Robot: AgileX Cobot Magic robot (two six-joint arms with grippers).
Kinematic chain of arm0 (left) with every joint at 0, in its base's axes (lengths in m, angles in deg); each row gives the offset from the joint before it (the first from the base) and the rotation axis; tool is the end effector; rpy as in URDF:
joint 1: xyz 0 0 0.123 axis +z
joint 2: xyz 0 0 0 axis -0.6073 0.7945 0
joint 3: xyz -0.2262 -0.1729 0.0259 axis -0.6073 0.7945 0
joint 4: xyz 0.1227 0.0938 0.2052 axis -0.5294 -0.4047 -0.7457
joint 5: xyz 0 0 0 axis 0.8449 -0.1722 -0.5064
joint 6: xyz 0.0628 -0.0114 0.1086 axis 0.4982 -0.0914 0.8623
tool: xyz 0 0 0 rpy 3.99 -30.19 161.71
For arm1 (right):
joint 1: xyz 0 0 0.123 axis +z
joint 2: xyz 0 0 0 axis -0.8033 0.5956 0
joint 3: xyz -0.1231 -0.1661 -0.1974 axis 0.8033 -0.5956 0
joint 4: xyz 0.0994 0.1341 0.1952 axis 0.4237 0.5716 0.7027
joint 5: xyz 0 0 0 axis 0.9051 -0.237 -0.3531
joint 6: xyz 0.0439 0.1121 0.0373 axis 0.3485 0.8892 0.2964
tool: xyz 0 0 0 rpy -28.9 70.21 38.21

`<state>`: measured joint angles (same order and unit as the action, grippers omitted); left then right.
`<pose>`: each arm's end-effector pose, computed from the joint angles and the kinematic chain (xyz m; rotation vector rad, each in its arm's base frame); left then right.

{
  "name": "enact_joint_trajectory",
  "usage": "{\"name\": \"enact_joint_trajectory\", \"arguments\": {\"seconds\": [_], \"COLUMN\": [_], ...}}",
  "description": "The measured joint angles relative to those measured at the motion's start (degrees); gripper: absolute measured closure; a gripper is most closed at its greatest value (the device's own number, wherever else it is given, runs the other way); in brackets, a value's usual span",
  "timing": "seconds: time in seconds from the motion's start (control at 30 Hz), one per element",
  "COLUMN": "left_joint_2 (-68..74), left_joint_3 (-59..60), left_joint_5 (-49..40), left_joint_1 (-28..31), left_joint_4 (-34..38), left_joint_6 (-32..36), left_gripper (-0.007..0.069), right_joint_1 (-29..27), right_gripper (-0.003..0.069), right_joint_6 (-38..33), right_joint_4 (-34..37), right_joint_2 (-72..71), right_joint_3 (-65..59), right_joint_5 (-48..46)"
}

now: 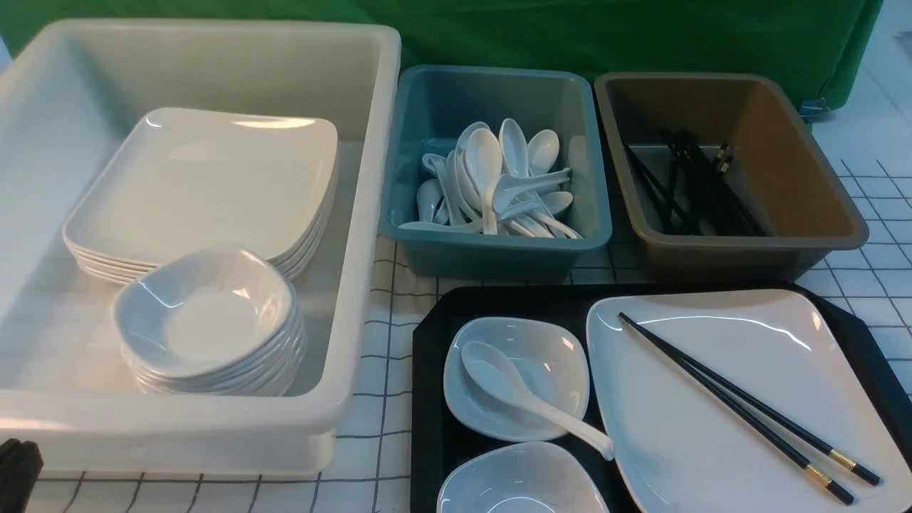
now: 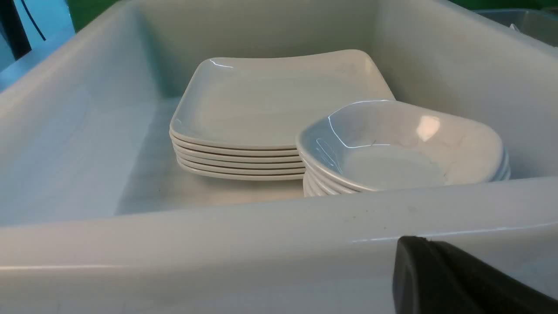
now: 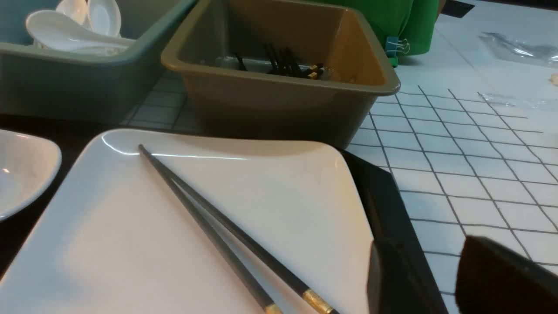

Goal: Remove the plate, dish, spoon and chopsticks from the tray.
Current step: Use the right arm to grab a pair of chopsticks from the plate

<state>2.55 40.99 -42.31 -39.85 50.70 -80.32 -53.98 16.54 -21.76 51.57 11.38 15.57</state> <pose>0.0946 -0.0047 0.1861 0.0794 1.7095 -0.0019 0.0944 0.0035 0.1816 -0.1286 1.7418 -0.0691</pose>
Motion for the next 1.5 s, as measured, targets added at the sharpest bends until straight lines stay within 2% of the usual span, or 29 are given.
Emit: {"name": "enact_joint_trajectory", "arguments": {"seconds": [0.7, 0.83, 0.93, 1.0, 1.03, 1.07, 1.1, 1.13, 1.17, 1.23, 1.33, 1.4, 1.5], "left_joint_2": [0.0, 0.0, 0.0, 0.0, 0.0, 0.0, 0.0, 0.0, 0.0, 0.0, 0.0, 0.0, 0.0], "left_joint_3": [0.0, 0.0, 0.0, 0.0, 0.0, 0.0, 0.0, 0.0, 0.0, 0.0, 0.0, 0.0, -0.3], "left_joint_5": [0.1, 2.4, 6.6, 11.8, 12.2, 16.1, 17.1, 21.1, 21.6, 26.0, 31.2, 33.5, 42.0], "left_joint_1": [0.0, 0.0, 0.0, 0.0, 0.0, 0.0, 0.0, 0.0, 0.0, 0.0, 0.0, 0.0, 0.0], "left_joint_4": [0.0, -0.1, 4.2, 13.4, 13.4, 20.5, 21.2, 25.3, 25.6, 27.6, 27.9, 27.9, 25.8], "left_joint_6": [0.0, 0.0, -0.6, -4.7, -5.2, -8.7, -9.5, -12.1, -12.4, -14.4, -15.0, -15.3, -19.5], "left_gripper": [0.0606, 0.0606, 0.0606, 0.0606, 0.0606, 0.0606, 0.0606, 0.0606, 0.0606, 0.0606, 0.0606, 0.0606, 0.0606], "right_joint_1": [0.0, 0.0, 0.0, 0.0, 0.0, 0.0, 0.0, 0.0, 0.0, 0.0, 0.0, 0.0, 0.0], "right_gripper": [0.0418, 0.0418, 0.0418, 0.0418, 0.0418, 0.0418, 0.0418, 0.0418, 0.0418, 0.0418, 0.0418, 0.0419, 0.0421], "right_joint_6": [0.0, 0.0, 0.0, 0.0, 0.1, 1.7, 2.6, 7.6, 8.3, 19.7, 35.0, 37.7, 39.9], "right_joint_4": [0.0, 0.0, 0.0, -0.1, -0.1, 0.7, 1.2, 3.9, 4.9, 10.1, 12.5, 12.9, 13.5], "right_joint_2": [0.0, 0.0, 0.0, 0.0, 0.0, 0.0, 0.0, 0.0, 0.0, 0.0, 0.0, 0.0, 0.0], "right_joint_3": [0.0, 0.0, 0.0, 0.0, 0.0, 0.0, 0.0, 0.0, 0.0, 0.0, 0.0, 0.0, 0.0], "right_joint_5": [0.0, 0.0, 0.8, 1.2, 1.3, 2.2, 2.3, 4.5, 4.9, 10.4, 17.3, 18.9, 23.0]}}
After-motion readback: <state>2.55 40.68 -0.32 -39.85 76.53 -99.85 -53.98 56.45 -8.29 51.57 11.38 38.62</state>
